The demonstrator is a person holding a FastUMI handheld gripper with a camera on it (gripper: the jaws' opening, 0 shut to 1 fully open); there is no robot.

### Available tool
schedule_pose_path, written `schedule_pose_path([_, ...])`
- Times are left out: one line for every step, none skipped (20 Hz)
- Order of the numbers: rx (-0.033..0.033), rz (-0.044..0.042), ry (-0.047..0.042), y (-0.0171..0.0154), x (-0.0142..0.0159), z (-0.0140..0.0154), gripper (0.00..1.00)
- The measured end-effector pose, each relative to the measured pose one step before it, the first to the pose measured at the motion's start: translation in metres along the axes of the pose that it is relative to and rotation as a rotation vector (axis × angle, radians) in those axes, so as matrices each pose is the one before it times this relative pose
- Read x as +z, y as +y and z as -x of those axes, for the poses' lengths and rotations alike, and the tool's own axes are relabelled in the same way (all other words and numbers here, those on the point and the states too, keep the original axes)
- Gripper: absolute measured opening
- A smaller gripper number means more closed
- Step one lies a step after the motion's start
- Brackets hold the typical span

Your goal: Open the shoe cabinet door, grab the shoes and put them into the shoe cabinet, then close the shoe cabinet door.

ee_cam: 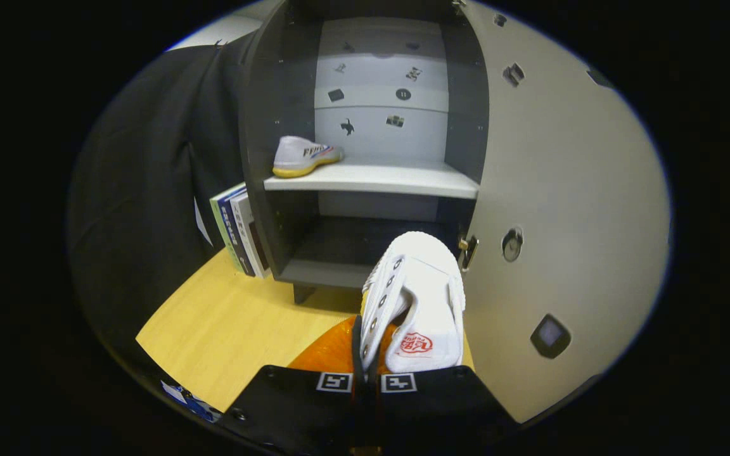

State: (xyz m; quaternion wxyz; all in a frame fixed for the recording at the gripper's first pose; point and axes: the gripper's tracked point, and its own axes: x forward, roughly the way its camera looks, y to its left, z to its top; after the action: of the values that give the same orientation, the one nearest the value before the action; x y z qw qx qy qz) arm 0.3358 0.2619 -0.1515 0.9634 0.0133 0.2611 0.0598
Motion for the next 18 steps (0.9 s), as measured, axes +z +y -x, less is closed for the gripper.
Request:
schedule_pose_path([0.00203,0.00086,-0.02064,0.00015,0.01760,0.00000,0.02])
schedule_pose_path([0.00138,0.00189,-0.02418,-0.00025,0.01870,-0.00014,0.02])
schedule_pose_path([-0.00091,0.00220,-0.02115,-0.00115,0.01806,-0.00174,0.02])
schedule_pose_path([0.00038,-0.00022,-0.01824,-0.00120,0.01614,-0.00185,0.02])
schedule_pose_path([0.00096,-0.00288,-0.01711,-0.00261,0.01844,-0.00020,0.02])
schedule_pose_path([0.00102,-0.00510,-0.01384,-0.00402,0.01638,0.00289,0.02])
schedule_pose_path([-0.00033,-0.00712,-0.01571,-0.00120,0.01500,-0.00191,0.02])
schedule_pose_path([-0.00058,-0.00366,-0.01744,-0.00036,0.01629,-0.00866,0.02])
schedule_pose_path([-0.00199,0.00366,-0.01425,-0.00072,0.01383,-0.00655,0.02])
schedule_pose_path([-0.00336,0.00739,-0.01027,-0.00127,0.01003,-0.00673,0.02])
schedule_pose_path([-0.00595,0.00426,-0.01114,-0.00143,0.01151,-0.00697,0.02])
schedule_pose_path([-0.00474,-0.00121,-0.01090,-0.00206,0.01295,-0.00854,0.02])
schedule_pose_path([-0.00496,-0.00662,-0.01153,-0.00222,0.01193,-0.00995,0.02])
schedule_pose_path([-0.00429,-0.00480,-0.00694,0.00061,0.00931,-0.01159,0.02])
schedule_pose_path([-0.00354,-0.00062,-0.00233,-0.00101,0.00755,-0.00996,0.02])
schedule_pose_path([-0.00181,0.00271,-0.00012,-0.00084,0.00674,-0.00794,0.02])
schedule_pose_path([-0.00093,0.00362,-0.00179,-0.00063,0.00752,-0.00876,0.02])
schedule_pose_path([-0.00118,0.00318,-0.00029,-0.00092,0.00575,-0.00973,0.02])
